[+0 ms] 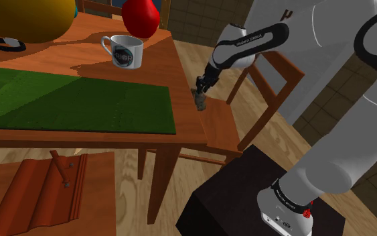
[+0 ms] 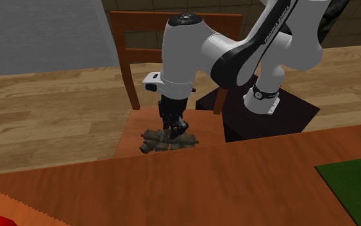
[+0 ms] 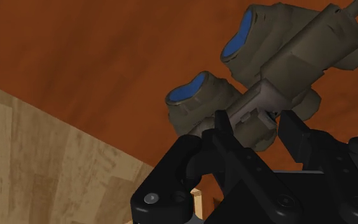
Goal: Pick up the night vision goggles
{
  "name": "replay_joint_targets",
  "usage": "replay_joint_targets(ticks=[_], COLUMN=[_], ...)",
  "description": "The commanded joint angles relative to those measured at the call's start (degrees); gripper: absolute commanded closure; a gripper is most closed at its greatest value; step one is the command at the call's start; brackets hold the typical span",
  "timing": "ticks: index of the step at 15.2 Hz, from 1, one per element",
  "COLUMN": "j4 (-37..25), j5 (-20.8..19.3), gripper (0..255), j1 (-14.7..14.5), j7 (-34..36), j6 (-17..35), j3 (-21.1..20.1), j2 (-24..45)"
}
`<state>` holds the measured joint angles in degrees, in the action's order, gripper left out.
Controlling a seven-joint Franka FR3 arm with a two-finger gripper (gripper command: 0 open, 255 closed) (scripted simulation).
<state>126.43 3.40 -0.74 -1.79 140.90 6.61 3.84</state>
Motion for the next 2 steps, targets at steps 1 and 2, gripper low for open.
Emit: replay_joint_targets(ticks=[1,2], j4=[-0.46,-0.47], j5=[-0.15,-0.15], gripper=[255,255], j1=[0.03,0.03], j7=[0.07,0.06], j6=[-0.99,-0.99], j3=[0.05,0.05], j2=[-0.61,-0.60])
